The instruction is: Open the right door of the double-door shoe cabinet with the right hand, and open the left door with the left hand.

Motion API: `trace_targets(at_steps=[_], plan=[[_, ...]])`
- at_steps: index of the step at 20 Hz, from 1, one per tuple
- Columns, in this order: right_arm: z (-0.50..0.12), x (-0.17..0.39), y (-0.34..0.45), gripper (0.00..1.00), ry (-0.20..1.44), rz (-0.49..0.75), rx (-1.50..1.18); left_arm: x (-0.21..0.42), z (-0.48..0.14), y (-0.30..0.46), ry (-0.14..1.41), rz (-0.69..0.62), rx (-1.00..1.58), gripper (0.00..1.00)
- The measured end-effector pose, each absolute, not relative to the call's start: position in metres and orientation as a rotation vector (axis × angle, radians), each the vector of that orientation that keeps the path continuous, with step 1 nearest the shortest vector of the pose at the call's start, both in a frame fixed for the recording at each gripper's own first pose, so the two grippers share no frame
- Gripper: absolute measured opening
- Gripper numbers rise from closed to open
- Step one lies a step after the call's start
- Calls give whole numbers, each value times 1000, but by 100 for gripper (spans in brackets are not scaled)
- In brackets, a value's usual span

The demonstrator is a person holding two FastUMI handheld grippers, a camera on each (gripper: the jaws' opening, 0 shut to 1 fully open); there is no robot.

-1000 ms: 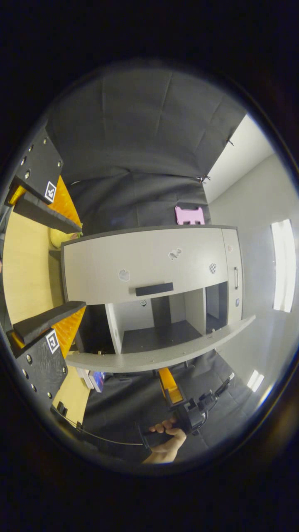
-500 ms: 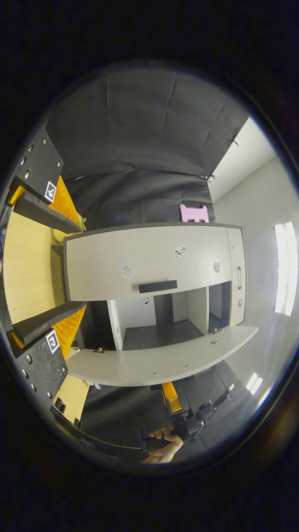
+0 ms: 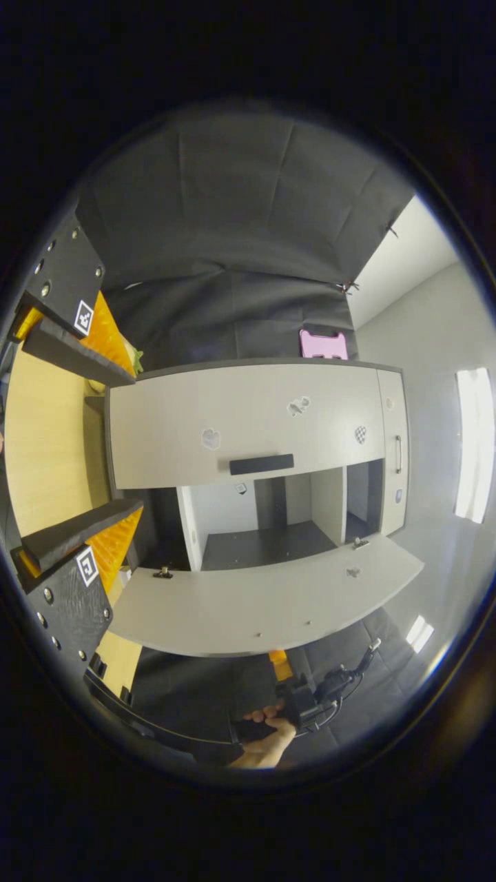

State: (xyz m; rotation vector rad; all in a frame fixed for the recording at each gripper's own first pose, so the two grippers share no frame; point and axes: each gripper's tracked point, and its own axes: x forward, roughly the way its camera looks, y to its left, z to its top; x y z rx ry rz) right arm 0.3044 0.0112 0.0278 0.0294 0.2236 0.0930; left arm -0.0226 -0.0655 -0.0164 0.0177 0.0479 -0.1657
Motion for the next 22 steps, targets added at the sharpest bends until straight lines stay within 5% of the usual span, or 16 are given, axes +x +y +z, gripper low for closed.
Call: trace_targets(at_steps=[5,7,8,12,13,15,22], plan=[[30,302,7,0,187,62,-18,-23,-15,-68,55,-174,3,95],[28,297,5,8,182,56,-44,-25,-11,-69,47,-183,3,94],[28,293,2,3,179,44,-54,-25,-8,-70,42,-190,4,94],[33,283,1,48,154,-1,1,-32,3,-75,26,-229,-11,94],[33,283,2,70,141,3,26,-33,8,-77,19,-239,-20,94],[36,275,8,98,120,-2,75,-33,28,-82,-1,-257,-34,94],[42,228,11,97,67,-53,17,47,72,-99,-36,-287,-83,94]])
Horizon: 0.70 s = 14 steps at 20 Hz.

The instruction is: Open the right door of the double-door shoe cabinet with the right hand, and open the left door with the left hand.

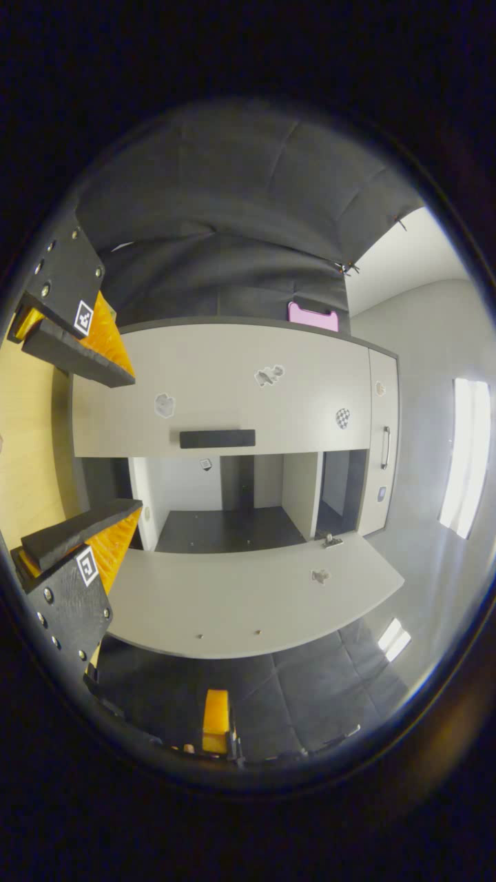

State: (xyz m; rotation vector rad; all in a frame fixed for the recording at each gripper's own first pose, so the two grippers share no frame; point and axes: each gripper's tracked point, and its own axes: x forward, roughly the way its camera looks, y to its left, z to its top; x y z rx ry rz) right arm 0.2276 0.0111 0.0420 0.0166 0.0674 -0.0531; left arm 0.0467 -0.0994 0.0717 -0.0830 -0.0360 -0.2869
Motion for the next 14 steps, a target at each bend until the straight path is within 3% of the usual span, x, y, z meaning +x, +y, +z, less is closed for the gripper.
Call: trace_targets(at_steps=[1,2,6,14], plan=[[42,221,15,92,67,-49,17,56,76,-101,-40,-287,-87,94],[40,218,19,97,69,-48,17,66,81,-102,-43,-287,-92,94],[30,212,11,99,84,-93,-13,105,99,-108,-58,-286,-100,94],[19,200,-5,99,115,-169,-1,167,112,-122,-28,-306,-121,95]])
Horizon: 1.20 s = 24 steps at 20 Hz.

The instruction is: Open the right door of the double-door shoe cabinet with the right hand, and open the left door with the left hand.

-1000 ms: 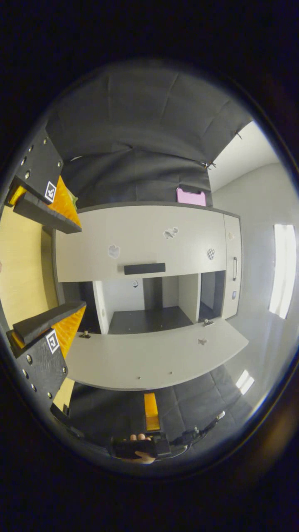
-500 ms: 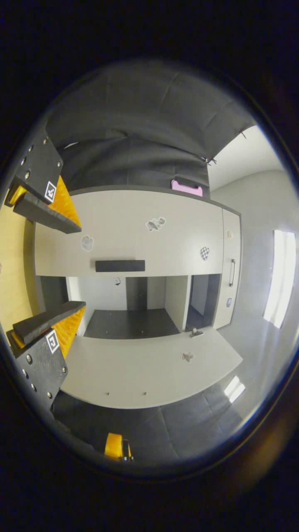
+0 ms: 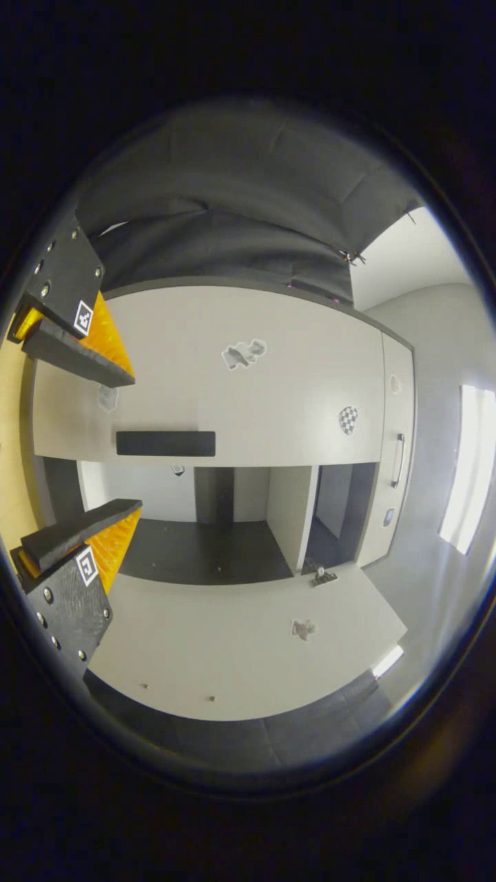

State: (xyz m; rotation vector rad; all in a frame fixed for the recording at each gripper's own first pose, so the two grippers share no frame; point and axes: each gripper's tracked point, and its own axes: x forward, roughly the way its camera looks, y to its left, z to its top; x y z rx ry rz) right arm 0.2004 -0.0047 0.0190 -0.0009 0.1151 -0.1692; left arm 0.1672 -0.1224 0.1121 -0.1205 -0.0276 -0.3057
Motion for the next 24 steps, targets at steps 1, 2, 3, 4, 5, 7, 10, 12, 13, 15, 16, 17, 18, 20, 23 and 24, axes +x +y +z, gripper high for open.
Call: trace_targets(at_steps=[1,2,3,4,5,7,10,12,13,15,16,17,18,20,23,24], plan=[[18,199,-5,99,118,-171,-1,175,111,-124,-24,-304,-123,95],[16,197,-4,96,121,-175,-1,184,111,-126,-15,-309,-125,94],[15,195,-4,96,125,-179,-1,192,110,-128,-7,-309,-131,95],[12,193,-3,96,131,-180,-2,200,111,-130,-7,-309,-139,95],[9,191,-4,96,140,-184,-3,209,111,-131,-8,-307,-142,94],[1,186,-4,99,165,-188,0,226,110,-131,-9,-286,-125,94],[-9,179,-6,99,197,-202,9,248,102,-137,21,-274,-96,94],[-13,175,-8,99,212,-214,12,258,97,-141,41,-272,-91,95],[-15,175,-8,99,219,-217,15,263,96,-142,46,-266,-88,94],[-17,173,-9,99,227,-221,20,269,94,-144,48,-258,-80,93],[-18,172,-10,99,231,-225,19,273,94,-144,50,-254,-75,93],[-19,170,-12,99,234,-232,16,277,93,-143,45,-244,-68,94],[-20,170,-14,99,239,-238,12,279,94,-140,42,-228,-67,93],[-20,168,-14,99,243,-239,10,283,89,-140,56,-228,-86,81],[-19,170,-16,99,241,-238,8,282,91,-142,52,-238,-107,74],[-20,169,-17,99,241,-238,10,280,92,-148,52,-255,-107,71]])
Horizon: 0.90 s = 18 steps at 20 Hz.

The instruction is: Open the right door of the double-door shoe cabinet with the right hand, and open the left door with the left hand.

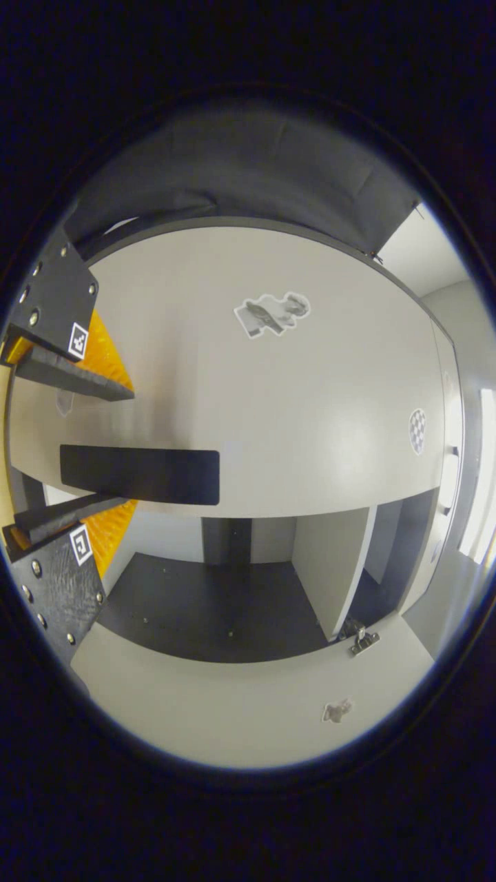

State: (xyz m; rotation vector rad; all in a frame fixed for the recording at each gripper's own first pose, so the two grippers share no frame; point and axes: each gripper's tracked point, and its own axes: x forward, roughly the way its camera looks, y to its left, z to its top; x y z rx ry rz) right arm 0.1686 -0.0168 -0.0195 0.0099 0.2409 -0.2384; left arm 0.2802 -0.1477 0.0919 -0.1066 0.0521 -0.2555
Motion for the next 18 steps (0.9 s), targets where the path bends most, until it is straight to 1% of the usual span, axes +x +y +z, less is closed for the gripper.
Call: trace_targets(at_steps=[1,2,3,4,6,7,10,18], plan=[[-19,169,-17,99,240,-236,13,279,93,-156,52,-290,-107,62],[-20,170,-15,99,241,-231,15,275,95,-158,50,-286,-99,55],[-20,170,-14,99,241,-226,16,278,91,-158,58,-282,-78,26],[-21,170,-14,99,240,-220,16,278,90,-158,62,-278,-68,26],[-22,171,-12,99,240,-205,17,277,91,-157,69,-283,-69,20],[-22,172,-12,99,240,-197,19,276,90,-157,73,-285,-81,20],[-21,178,-10,99,233,-163,31,273,89,-155,83,-285,-110,16],[-17,188,8,99,211,-29,45,259,87,-141,80,-257,-113,16]])
